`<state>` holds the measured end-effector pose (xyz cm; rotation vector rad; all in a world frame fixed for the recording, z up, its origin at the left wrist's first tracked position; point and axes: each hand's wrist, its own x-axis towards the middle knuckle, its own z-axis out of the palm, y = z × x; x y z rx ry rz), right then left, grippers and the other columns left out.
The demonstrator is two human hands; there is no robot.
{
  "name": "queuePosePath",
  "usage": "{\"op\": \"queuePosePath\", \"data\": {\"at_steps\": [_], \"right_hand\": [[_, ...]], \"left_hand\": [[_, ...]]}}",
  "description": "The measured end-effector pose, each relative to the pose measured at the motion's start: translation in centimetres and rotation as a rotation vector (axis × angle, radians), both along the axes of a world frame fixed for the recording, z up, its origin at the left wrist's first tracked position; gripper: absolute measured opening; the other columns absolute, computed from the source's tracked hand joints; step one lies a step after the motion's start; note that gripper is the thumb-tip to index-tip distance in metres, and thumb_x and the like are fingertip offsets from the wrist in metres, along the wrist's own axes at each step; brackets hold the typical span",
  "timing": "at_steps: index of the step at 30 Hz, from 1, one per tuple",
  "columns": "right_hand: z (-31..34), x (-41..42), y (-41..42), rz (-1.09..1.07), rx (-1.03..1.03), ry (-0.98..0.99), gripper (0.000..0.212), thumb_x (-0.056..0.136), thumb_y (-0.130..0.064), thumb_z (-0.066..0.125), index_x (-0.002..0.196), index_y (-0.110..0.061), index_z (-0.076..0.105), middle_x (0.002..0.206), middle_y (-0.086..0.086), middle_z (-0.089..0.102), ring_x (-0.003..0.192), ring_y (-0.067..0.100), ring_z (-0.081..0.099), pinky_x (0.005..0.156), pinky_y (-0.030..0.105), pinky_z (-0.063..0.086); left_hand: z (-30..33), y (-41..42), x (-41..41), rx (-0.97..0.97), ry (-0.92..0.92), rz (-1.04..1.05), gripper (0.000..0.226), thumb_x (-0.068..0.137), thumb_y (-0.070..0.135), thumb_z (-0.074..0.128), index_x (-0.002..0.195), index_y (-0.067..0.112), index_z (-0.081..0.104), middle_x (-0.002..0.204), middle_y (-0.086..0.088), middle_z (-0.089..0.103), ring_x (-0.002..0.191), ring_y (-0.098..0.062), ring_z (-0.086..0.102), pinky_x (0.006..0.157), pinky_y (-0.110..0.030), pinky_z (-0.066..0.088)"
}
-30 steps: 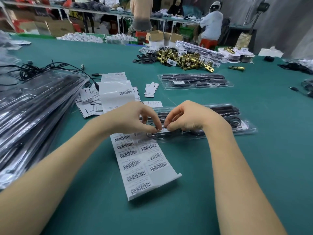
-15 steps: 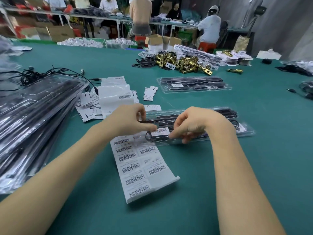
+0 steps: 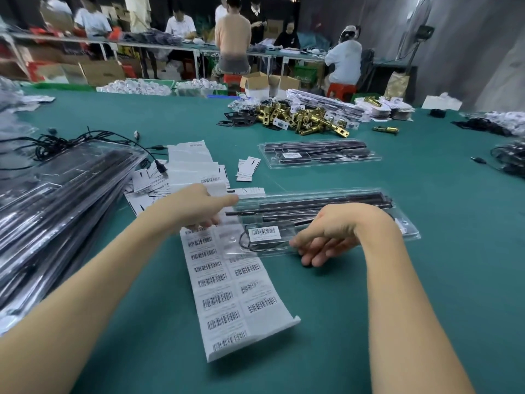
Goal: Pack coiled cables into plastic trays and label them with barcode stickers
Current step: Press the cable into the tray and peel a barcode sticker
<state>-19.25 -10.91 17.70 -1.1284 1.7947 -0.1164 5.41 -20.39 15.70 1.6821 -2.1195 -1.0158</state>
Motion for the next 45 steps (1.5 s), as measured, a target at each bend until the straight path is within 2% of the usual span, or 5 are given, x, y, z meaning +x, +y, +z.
{"op": "queuePosePath", "data": {"at_steps": [5,22,26,31,45], "right_hand": [[-0.2,-0.5,0.4,0.015,-0.026,-0.044,0.036,0.082,-0.045,0.077,0.093,-0.011,0.077,0.091,0.005,0.079,0.079,0.013,0.076,0.056,0.015,0.054],[-0.3,-1.5,1.6,-0.045,-0.052,-0.277,0.06,0.092,-0.061,0.057,0.11,-0.006,0.072,0.099,0.01,0.078,0.079,0.016,0.076,0.05,0.015,0.052],[-1.3,-1.7,1.5,-0.268,-0.122,-0.607,0.071,0.086,-0.061,0.06,0.124,-0.001,0.061,0.111,0.016,0.074,0.095,0.022,0.075,0.054,0.018,0.057],[-3.3,0.0,-1.0,-0.811,-0.465,-1.187,0.024,0.104,-0.023,0.053,0.111,0.0,0.053,0.108,0.02,0.065,0.1,0.039,0.068,0.078,0.044,0.058],[-3.7,-1.1,-8.1,-1.282,-0.816,-1.418,0.038,0.102,0.006,0.037,0.139,0.001,0.044,0.124,0.02,0.056,0.103,0.032,0.062,0.083,0.044,0.057]], "left_hand": [[-0.4,0.1,-0.2,0.328,0.434,0.06,0.04,0.084,0.041,0.074,0.1,0.006,0.062,0.064,0.001,0.051,0.048,-0.01,0.042,0.043,-0.02,0.034],[-1.8,1.4,-3.1,0.233,1.044,0.154,0.036,0.09,0.037,0.068,0.12,0.022,0.055,0.119,-0.01,0.067,0.088,-0.033,0.073,0.053,-0.039,0.057],[-2.0,1.2,-3.2,0.269,1.1,0.195,0.078,0.086,0.039,0.07,0.151,0.039,0.028,0.147,-0.005,0.047,0.098,-0.023,0.073,0.07,-0.05,0.06],[-2.5,1.1,-3.8,0.316,1.248,0.138,0.036,0.09,0.032,0.063,0.12,0.017,0.05,0.109,-0.012,0.074,0.081,-0.033,0.074,0.065,-0.051,0.061],[-5.2,-0.6,-2.0,-0.639,0.195,-0.072,0.025,0.1,0.047,0.047,0.103,0.024,0.057,0.096,0.012,0.061,0.092,-0.014,0.058,0.082,-0.039,0.05]]}}
